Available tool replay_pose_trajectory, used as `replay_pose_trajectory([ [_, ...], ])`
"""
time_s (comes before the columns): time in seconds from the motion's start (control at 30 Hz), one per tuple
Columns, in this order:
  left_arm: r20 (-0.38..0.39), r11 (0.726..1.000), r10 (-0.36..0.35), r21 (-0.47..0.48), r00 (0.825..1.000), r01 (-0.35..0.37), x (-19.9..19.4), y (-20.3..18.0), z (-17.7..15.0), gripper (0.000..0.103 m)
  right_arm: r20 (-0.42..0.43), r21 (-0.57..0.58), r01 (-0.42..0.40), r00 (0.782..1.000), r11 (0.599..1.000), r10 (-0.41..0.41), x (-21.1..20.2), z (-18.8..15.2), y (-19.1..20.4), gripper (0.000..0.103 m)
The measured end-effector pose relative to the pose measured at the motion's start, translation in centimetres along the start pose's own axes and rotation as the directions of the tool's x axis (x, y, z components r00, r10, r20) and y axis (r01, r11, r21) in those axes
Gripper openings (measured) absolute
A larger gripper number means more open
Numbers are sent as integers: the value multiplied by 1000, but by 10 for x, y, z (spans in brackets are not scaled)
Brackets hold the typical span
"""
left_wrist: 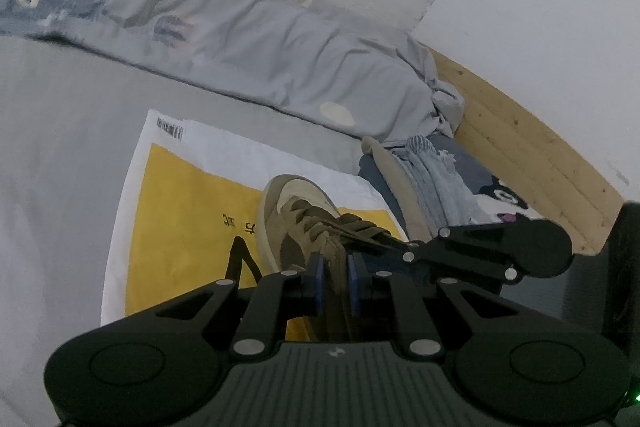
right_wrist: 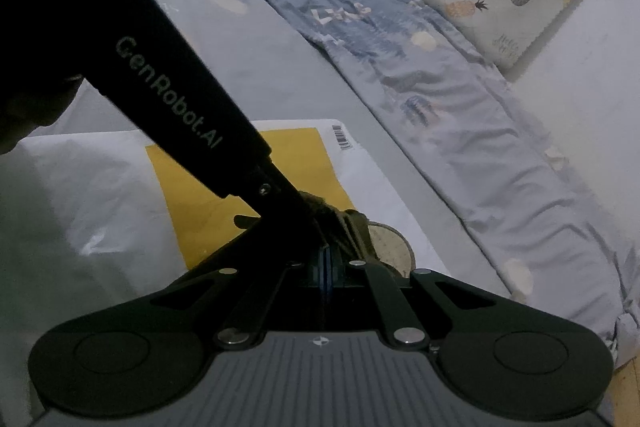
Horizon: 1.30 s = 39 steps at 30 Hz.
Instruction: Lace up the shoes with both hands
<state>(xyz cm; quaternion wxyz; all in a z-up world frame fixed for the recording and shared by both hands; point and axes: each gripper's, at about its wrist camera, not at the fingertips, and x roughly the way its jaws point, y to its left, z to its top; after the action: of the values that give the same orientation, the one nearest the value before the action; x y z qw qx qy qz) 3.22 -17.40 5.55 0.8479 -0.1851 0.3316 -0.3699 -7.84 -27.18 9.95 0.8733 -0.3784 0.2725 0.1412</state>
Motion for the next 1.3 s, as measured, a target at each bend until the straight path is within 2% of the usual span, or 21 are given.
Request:
replay_pose_trajectory([
  [0.17,1,1000,1,-17,1000,-1,1,1,1,10,6,14,4,1000,1000,-4,-2,-1,2,1],
  [0.4,-2,999,-12,-44,1000,12,2,5,0,10,-9,47,-40,999,998,41,1,-2,0,1],
  [0.6,2,999,-10,-37,1000,10,3,5,1,10,2,88,-41,999,995,41,-1,-4,-4,1],
  [0.87,2,1000,-6,-29,1000,6,5,4,0,10,-9,79,-6,1000,997,7,0,-4,-7,1],
  [1.3,1,1000,-5,-25,1000,5,4,3,0,10,2,53,-22,1000,998,22,-3,-2,-5,1],
])
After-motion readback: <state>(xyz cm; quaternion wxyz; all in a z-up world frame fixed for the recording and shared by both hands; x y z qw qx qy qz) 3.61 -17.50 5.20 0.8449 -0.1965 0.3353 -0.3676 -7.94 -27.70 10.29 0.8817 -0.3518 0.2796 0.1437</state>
